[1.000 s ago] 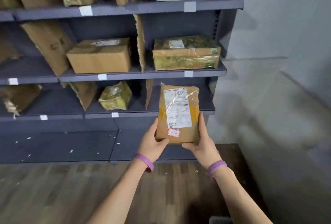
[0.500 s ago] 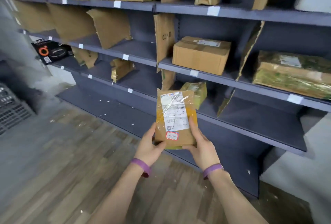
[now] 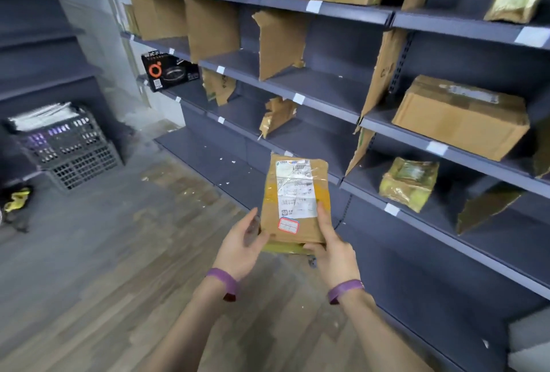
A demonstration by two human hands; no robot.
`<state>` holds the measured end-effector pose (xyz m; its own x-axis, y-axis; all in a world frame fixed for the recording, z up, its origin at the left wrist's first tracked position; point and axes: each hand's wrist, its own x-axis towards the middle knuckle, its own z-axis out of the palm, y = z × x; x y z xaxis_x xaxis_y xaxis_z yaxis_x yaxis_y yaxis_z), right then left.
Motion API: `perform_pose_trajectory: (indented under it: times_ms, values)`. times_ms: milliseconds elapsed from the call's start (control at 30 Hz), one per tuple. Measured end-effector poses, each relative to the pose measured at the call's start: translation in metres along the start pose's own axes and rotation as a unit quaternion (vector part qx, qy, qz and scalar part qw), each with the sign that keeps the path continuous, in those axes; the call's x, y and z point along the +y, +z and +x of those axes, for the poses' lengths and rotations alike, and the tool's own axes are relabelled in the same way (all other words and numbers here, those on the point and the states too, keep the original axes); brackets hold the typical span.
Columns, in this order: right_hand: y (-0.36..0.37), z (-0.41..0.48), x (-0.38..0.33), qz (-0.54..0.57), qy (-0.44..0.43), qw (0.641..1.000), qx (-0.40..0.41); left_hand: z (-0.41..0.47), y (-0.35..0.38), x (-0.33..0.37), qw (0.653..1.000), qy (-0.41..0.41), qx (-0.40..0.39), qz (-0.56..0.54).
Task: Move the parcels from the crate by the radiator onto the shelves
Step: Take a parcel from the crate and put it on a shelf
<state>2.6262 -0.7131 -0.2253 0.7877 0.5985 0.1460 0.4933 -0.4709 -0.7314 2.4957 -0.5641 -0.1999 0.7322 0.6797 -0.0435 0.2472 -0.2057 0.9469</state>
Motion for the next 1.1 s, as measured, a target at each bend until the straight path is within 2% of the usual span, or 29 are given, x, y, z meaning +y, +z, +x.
perform_pose_trajectory:
  times_ms: [100, 233, 367, 700, 1100]
  values:
    - [0.024, 0.02, -0.015, -0.004, -0.004, 1.0, -0.012, 0.018, -0.027, -0.01, 0.999, -0.006, 0.034, 0.041]
    - [0.051, 0.055, -0.029, -0.022, -0.021, 0.999, -0.018, 0.043, -0.051, -0.019, 0.996, -0.015, 0.074, 0.042]
    - [0.082, 0.101, -0.038, 0.01, -0.019, 0.999, -0.039, 0.079, -0.067, -0.034, 0.993, -0.028, 0.103, 0.059]
    - [0.157, 0.251, -0.068, 0.037, -0.092, 0.993, -0.068, 0.21, -0.113, -0.043, 0.985, -0.049, 0.132, 0.102]
    - [0.246, 0.364, -0.13, 0.014, -0.159, 0.978, -0.134, 0.308, -0.195, -0.068, 0.972, -0.086, 0.212, 0.056]
